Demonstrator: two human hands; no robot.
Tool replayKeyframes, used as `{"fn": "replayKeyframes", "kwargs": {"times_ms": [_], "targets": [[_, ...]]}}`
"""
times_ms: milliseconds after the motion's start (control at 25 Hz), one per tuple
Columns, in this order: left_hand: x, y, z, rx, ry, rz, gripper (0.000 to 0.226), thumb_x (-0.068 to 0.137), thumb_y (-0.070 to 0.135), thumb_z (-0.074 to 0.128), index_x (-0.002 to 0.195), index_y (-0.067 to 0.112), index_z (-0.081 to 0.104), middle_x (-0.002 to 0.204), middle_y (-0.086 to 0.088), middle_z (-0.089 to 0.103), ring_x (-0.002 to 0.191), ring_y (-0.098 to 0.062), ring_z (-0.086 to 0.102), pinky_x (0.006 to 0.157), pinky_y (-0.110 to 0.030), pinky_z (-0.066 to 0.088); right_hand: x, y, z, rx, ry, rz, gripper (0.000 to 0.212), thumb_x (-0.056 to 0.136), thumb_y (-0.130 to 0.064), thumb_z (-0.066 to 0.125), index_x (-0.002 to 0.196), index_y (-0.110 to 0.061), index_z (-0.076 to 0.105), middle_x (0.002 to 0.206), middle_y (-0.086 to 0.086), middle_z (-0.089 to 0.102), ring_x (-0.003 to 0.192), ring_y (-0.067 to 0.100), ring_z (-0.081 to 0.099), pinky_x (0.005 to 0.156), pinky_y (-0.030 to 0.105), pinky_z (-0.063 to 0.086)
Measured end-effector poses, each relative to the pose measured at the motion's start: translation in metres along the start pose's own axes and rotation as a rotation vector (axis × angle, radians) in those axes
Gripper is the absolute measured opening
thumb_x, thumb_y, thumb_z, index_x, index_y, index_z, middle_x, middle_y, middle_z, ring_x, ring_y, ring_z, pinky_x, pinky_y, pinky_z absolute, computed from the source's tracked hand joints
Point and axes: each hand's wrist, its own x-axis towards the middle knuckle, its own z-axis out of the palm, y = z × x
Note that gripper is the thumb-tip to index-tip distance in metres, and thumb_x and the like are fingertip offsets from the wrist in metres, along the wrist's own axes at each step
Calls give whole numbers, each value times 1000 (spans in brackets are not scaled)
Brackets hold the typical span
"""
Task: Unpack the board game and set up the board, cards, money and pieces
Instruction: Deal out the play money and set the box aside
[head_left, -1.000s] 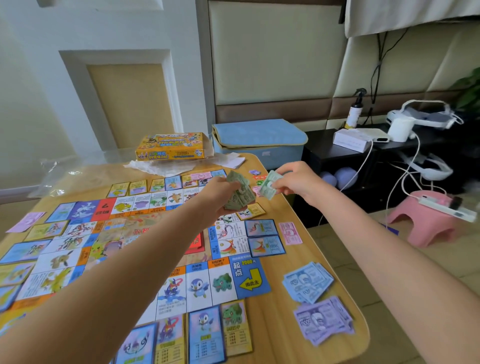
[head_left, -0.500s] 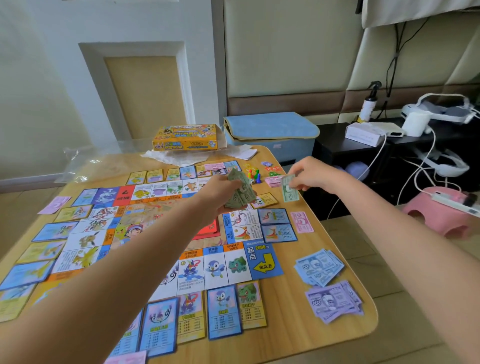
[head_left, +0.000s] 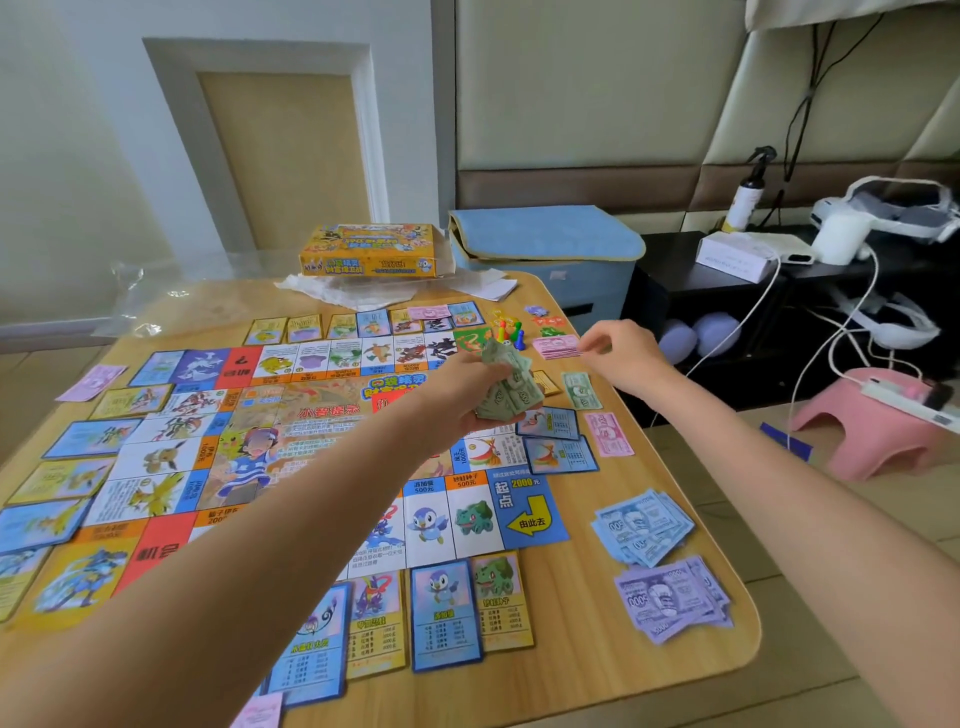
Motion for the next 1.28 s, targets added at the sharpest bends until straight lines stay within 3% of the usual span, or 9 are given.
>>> {"fn": "replayKeyframes", "kwargs": {"times_ms": [80,200,360,480,640,760,920,1080,1280], "targets": [[0,-1,0,-21,1,-8,26,96,9,48,121,3,43,113,-20,59,98,-29,61,68,-35,53,-3,-17,-5,35,-12,-69,15,90,-10,56,96,-7,69,97,0,63,85,9,54,72,19,39],[-7,2,-2,-64,-21,0,19,96,9,47,114,3,46,94,-15,62,82,-23,63,61,-31,53,-13,-44,-8,135,-86,-146,12,90,-8,56,90,-9,68,80,-2,63,63,7,55,53,8,42],[-23,8,-14,-128,-44,24,10,96,9,47,104,3,49,92,-13,60,79,-21,61,61,-30,52,-26,-72,-8,269,-261,-185,11,92,-10,54,91,-11,65,71,-2,63,60,7,56,52,14,43],[-36,9,-24,-103,-45,40,6,95,12,50,94,7,53,95,-13,61,83,-21,62,62,-29,55,-39,-82,-8,491,-296,-150,12,92,-16,58,89,-8,66,71,4,61,62,12,56,54,15,46],[-49,13,-36,-56,-57,96,19,95,14,50,111,3,53,101,-14,60,88,-21,61,65,-27,57,-52,-94,-7,521,-329,-160,12,83,-17,68,90,-7,66,76,4,62,63,9,56,55,14,47],[-56,18,-43,-70,-75,117,25,95,14,50,117,2,52,104,-15,61,91,-21,61,70,-28,56,-54,-107,-10,441,-328,-162,17,78,-11,73,92,-10,61,77,4,62,59,6,56,51,12,45],[-57,27,-51,-90,-78,131,17,96,11,48,109,1,52,99,-15,62,87,-23,63,76,-32,56,-49,-117,-16,434,-316,-166,23,78,-7,72,98,-8,61,75,5,63,55,7,55,51,13,46],[-53,33,-65,-106,-28,170,11,98,8,43,99,3,53,87,-14,66,71,-18,68,67,-29,57,-32,-121,-13,507,-280,-184,34,81,0,67,109,-17,58,75,4,56,57,14,51,52,17,47],[-30,39,-121,-98,109,192,18,99,9,40,94,3,56,80,-9,69,61,-11,69,60,-24,56,20,-133,25,578,-105,-17,21,80,2,68,83,-17,61,99,16,64,79,28,68,67,31,57]]}}
